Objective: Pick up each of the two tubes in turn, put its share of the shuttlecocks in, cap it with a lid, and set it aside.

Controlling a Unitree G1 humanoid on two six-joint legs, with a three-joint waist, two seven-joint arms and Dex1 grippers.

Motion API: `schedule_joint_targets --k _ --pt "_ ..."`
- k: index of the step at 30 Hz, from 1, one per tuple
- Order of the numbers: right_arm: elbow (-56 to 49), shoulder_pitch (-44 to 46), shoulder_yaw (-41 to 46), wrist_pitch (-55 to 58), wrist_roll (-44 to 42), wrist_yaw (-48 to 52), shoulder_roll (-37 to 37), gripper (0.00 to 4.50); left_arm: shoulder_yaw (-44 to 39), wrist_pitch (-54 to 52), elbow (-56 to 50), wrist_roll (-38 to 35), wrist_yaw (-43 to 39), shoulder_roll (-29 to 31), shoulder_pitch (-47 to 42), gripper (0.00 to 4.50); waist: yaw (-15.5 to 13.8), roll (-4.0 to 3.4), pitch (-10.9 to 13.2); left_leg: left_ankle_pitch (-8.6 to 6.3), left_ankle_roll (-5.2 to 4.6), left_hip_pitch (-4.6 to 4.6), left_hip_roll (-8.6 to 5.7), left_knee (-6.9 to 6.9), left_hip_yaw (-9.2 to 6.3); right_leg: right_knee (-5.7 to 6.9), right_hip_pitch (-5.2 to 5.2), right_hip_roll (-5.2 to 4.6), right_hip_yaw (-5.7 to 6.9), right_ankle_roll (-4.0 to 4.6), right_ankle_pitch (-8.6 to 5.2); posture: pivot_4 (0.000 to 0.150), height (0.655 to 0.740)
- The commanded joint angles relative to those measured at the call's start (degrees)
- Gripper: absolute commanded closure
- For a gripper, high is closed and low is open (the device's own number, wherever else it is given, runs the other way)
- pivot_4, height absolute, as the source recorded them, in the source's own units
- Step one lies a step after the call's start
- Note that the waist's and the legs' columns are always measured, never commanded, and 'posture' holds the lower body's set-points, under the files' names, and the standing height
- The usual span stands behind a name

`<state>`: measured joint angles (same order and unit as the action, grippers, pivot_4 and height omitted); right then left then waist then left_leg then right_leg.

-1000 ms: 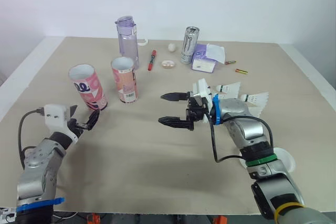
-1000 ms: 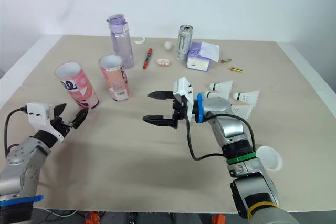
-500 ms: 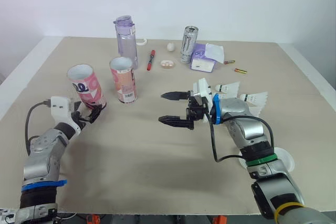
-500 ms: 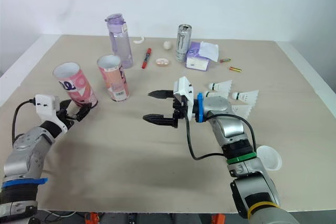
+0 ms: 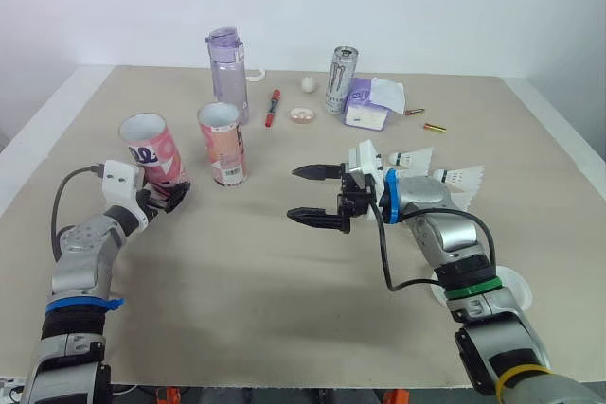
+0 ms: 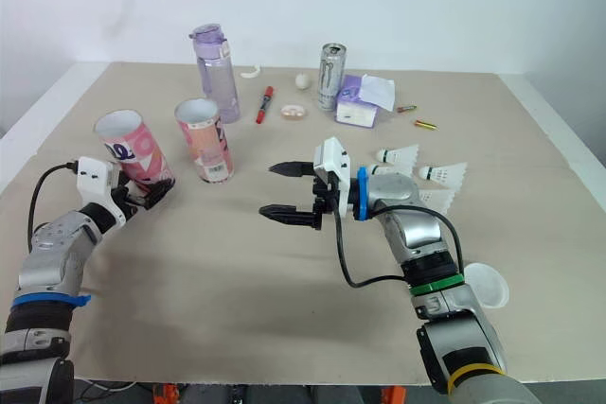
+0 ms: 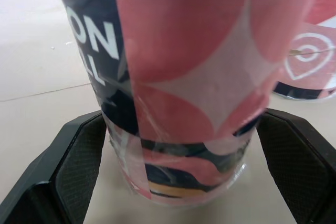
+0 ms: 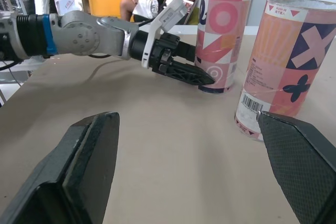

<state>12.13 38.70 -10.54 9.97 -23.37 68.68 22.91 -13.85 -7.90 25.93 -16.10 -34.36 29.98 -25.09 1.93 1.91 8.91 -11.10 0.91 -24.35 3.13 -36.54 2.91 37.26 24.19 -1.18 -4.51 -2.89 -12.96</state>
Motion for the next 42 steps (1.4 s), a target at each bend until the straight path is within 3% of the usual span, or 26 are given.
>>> schedule_joint_targets --k 1,11,24,28,39,42 --pt "-2.33 0.94 2.31 -0.64 -0.46 -0.15 0.28 0.01 0.15 2.63 3.42 0.97 -1.35 1.17 -2.91 0.00 -0.01 0.00 0.00 0.00 0.00 0.00 -0.01 0.00 0.00 0.00 0.00 0.00 0.00 -0.01 0.00 0.150 0.7400" --pt "-2.48 1.21 2.43 -0.57 -0.53 -0.26 0.53 0.01 0.38 6.13 14.47 1.24 -4.99 1.35 -9.50 0.00 0.00 0.00 0.00 0.00 0.00 -0.08 -0.02 0.00 -0.02 0.00 0.04 0.00 0.00 -0.01 0.00 0.150 0.7400" --pt "-3.04 0.92 2.43 -0.09 -0.70 -0.35 0.87 0.01 2.58 14.39 19.77 4.54 -9.20 1.98 -10.94 0.00 0.00 0.00 0.00 0.00 0.00 -0.12 -0.04 0.00 -0.03 0.00 0.06 -0.01 0.00 0.00 0.00 0.150 0.7400" --pt "-3.05 0.85 2.47 -0.11 -0.69 -0.37 0.88 0.00 1.48 17.39 20.74 4.22 -7.67 1.46 -11.29 1.03 0.00 0.00 0.00 0.00 0.00 -0.13 -0.03 0.00 -0.04 0.00 0.08 0.00 0.00 0.00 0.00 0.150 0.7400" --pt "-3.27 0.65 2.49 0.04 -0.75 -0.35 1.10 0.00 1.08 18.61 20.31 2.99 -9.07 1.30 -10.61 1.03 0.00 0.00 0.00 0.00 0.00 -0.16 -0.04 0.00 -0.04 0.00 0.10 0.00 0.00 0.00 0.00 0.150 0.7400" --pt "-5.67 -0.47 3.37 1.08 -2.00 -0.59 1.78 0.00 1.90 17.90 15.94 2.80 -12.35 2.74 -8.42 1.03 -0.01 0.00 0.00 0.00 0.00 -0.18 -0.04 0.00 -0.04 0.00 0.11 0.00 0.00 0.00 0.00 0.150 0.7400"
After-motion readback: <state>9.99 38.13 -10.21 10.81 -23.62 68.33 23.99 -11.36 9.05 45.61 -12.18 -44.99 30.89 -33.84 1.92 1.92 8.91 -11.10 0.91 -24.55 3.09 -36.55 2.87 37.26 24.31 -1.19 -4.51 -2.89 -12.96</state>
